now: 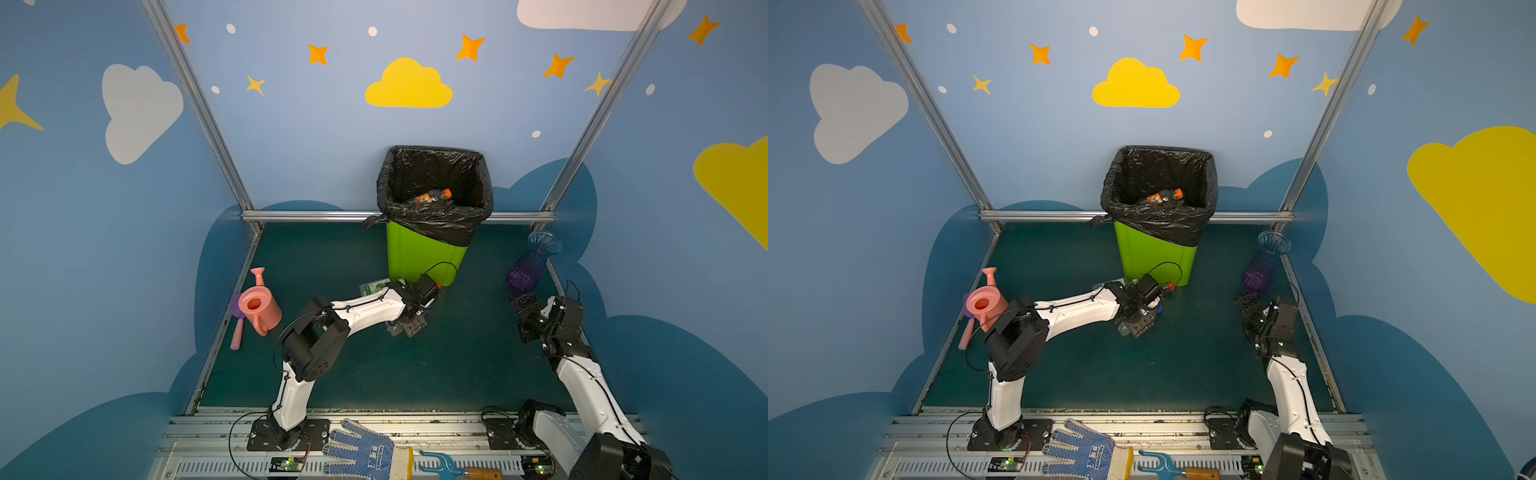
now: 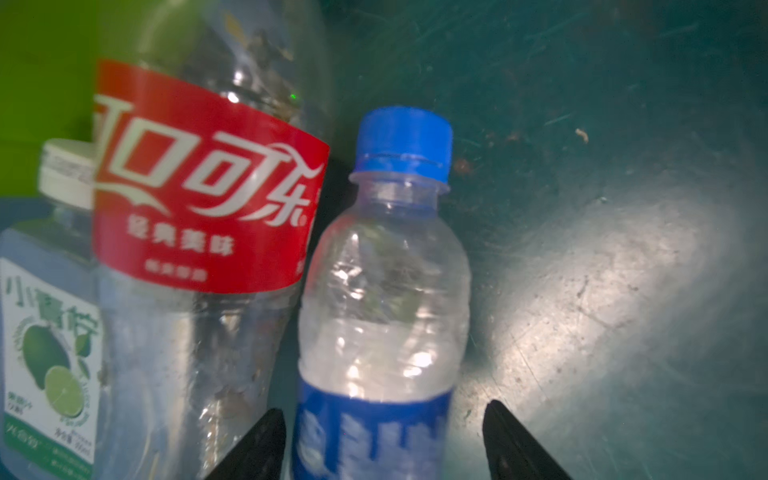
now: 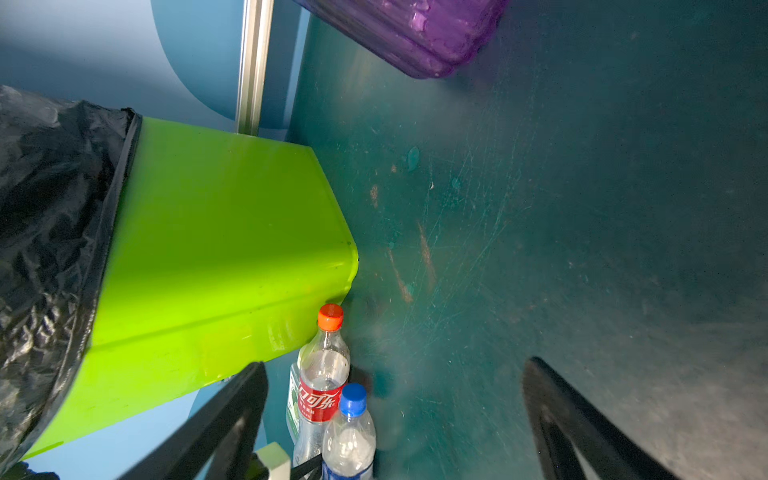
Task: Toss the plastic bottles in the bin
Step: 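Lower the left gripper to the blue-capped blue-label bottle, then close the left gripper on the blue-label bottle, then lift the blue-label bottle with the left gripper over the bin and release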
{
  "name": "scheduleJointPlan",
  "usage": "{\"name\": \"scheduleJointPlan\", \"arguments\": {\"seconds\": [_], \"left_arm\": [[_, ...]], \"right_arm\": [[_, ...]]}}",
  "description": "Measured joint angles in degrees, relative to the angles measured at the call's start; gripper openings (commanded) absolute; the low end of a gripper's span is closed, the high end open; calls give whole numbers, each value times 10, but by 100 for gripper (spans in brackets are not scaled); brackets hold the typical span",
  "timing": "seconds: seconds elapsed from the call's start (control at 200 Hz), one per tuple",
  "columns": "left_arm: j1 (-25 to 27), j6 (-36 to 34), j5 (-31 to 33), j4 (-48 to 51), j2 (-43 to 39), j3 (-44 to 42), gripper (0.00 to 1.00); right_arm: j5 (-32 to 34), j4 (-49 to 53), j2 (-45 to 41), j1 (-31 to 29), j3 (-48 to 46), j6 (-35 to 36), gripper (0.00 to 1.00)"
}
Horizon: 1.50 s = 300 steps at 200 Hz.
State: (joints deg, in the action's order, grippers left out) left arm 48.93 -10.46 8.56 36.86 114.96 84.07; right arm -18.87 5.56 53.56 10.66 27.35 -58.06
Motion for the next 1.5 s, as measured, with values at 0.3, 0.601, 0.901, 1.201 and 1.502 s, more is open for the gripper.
{"name": "scheduleJointPlan", "arguments": {"seconds": [0.3, 0.601, 0.901, 1.201, 1.502], "left_arm": [[0, -1, -23, 4, 10, 5, 69], [0, 0, -40, 9, 28, 16, 56], [0, 3, -61, 1, 18, 8, 43], [-3, 19, -78, -52, -116, -48, 40], [-52, 14, -63, -112, -327, -75, 40]], "right_arm": [[0, -3, 2, 0, 0, 0, 94], [0, -3, 2, 0, 0, -1, 94], [0, -3, 1, 0, -2, -1, 94], [0, -3, -2, 1, -4, -2, 94], [0, -4, -10, 1, -4, -5, 94]]}}
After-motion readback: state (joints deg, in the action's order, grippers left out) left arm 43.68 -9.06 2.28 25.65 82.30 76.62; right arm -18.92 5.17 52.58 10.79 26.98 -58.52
